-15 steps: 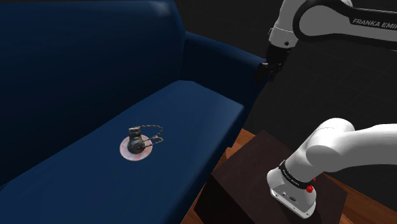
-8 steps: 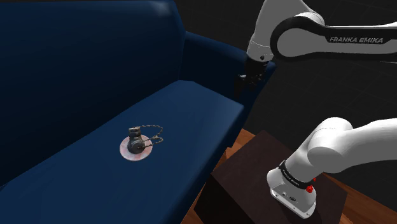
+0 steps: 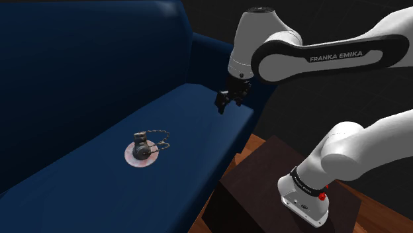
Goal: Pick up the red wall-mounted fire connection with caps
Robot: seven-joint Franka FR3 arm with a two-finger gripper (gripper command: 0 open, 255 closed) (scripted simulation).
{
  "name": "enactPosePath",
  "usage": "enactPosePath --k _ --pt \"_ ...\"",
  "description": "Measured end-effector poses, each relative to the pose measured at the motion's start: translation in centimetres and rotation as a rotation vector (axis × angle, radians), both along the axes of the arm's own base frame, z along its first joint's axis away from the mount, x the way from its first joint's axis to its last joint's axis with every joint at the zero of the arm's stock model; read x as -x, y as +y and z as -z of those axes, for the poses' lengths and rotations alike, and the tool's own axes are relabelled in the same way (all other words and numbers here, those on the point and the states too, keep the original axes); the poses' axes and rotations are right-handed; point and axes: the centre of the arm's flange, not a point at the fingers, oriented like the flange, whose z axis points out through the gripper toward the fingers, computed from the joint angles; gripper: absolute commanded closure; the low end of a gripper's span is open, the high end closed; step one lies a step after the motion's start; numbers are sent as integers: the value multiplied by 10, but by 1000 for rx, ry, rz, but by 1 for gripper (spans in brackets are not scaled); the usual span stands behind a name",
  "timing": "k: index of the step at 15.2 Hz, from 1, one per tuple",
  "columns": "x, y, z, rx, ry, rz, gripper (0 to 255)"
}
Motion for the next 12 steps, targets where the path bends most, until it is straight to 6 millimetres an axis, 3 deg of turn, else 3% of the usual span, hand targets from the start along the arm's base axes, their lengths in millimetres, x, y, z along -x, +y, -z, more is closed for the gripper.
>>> enactPosePath --k 12 --pt "-44 132 69 12 -45 9 0"
